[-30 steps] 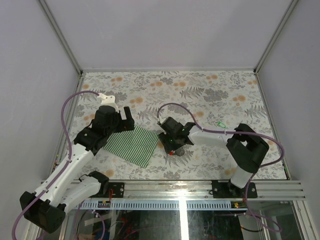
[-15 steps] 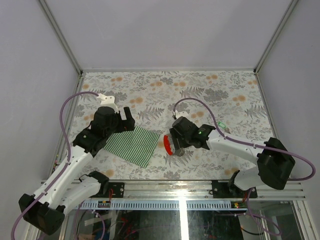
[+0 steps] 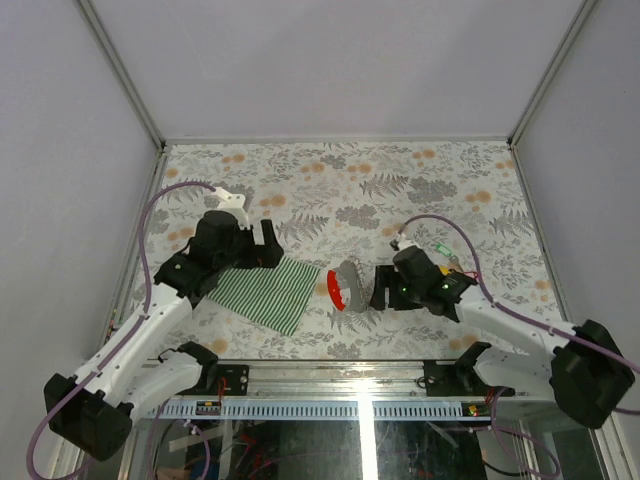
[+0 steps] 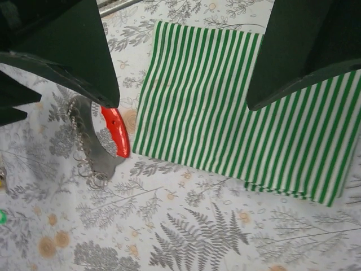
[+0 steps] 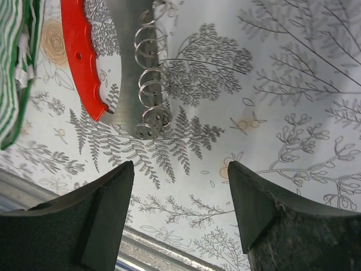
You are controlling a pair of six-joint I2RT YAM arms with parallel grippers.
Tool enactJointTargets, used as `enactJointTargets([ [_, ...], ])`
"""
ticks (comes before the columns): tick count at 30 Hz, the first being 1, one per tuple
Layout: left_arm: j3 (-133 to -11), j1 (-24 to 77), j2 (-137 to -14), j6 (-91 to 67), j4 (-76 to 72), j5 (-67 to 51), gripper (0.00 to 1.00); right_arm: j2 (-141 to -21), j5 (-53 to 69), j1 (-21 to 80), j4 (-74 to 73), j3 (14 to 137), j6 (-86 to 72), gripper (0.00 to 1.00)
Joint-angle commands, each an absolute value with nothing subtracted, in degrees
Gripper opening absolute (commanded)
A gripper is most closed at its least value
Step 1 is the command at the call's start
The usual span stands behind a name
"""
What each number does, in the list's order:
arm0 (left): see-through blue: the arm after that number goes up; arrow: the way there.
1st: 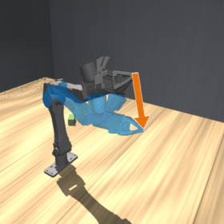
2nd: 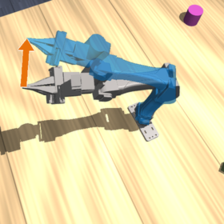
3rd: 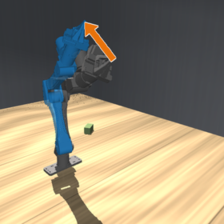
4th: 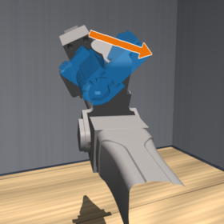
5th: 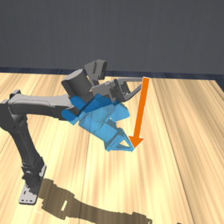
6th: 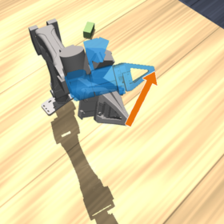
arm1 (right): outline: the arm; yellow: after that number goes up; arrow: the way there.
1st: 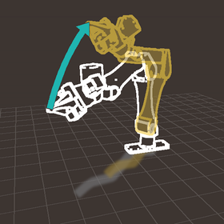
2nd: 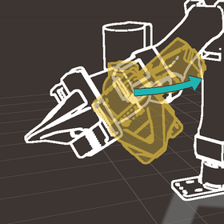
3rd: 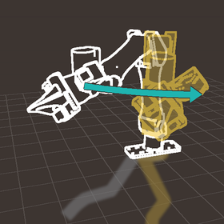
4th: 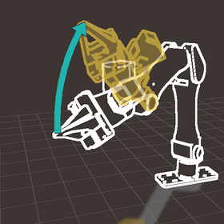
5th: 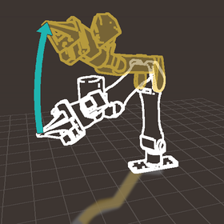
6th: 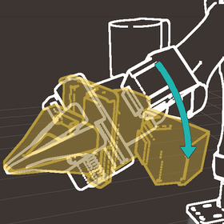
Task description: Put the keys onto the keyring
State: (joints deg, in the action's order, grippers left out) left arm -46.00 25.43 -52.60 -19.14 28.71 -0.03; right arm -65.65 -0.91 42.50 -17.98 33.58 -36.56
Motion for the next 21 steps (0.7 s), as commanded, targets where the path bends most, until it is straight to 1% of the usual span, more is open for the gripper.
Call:
enactJointTargets([
  [1, -46.5, 26.3, -53.9, -18.7, 21.5, -8.3, 1.00, -57.3, 7.0, 36.2, -10.2, 28.3, -42.1, 0.74],
  [4, -44.8, 30.0, -55.6, -21.6, 16.3, -9.9, 1.00, -52.4, 10.3, 32.2, -9.5, 26.3, -44.3, 0.72],
  [8, -43.4, 40.1, -61.0, -23.4, 9.8, -6.3, 0.96, -46.0, 10.9, 30.2, -11.5, 26.6, -47.6, 0.69],
  [12, -42.8, 49.2, -70.0, -21.8, 3.7, -4.4, 0.87, -38.9, 7.1, 30.3, -16.9, 29.3, -48.7, 0.65],
  [16, -44.0, 55.1, -77.0, -19.8, -1.8, -4.4, 0.80, -33.8, 3.5, 30.2, -23.2, 32.4, -48.4, 0.63],
  [21, -46.9, 56.9, -84.2, -16.8, -5.1, -6.5, 0.69, -29.9, 1.9, 30.3, -27.1, 34.6, -49.2, 0.60],
])
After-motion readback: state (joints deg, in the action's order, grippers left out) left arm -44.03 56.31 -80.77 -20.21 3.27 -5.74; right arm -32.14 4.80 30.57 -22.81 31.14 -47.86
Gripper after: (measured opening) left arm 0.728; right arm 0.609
